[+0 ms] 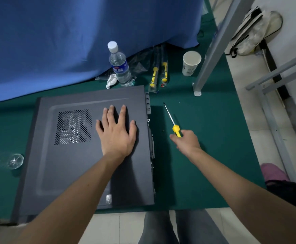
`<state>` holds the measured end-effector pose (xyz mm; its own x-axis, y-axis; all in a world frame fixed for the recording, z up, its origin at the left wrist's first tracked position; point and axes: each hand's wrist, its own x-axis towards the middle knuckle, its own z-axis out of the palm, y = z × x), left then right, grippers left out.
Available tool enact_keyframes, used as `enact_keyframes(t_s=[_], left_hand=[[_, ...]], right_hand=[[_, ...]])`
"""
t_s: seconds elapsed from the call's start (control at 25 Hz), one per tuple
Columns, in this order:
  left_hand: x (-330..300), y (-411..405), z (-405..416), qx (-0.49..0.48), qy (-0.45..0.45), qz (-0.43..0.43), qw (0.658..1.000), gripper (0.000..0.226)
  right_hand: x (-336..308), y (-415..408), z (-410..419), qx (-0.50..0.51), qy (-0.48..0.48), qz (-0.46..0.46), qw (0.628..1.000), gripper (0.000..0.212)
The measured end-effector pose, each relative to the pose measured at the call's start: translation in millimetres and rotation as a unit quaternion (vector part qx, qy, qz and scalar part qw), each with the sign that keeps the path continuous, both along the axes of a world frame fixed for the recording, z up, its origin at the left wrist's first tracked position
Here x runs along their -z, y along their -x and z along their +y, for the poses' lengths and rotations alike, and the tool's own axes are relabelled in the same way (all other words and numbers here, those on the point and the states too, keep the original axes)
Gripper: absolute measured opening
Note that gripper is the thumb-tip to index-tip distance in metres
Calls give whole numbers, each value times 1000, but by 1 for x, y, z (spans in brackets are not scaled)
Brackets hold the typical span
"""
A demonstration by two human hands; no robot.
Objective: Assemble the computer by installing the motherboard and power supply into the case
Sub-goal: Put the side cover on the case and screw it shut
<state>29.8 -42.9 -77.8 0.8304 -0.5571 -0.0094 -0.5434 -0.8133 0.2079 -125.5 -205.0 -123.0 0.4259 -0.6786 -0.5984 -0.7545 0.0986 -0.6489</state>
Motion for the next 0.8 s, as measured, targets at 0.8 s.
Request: enact_keyframes(t_s=[0.8], left_hand=[[24, -5, 2, -16, 15, -9, 1000, 60]], right_hand=[[8, -39, 9, 148, -129, -103, 975, 6]])
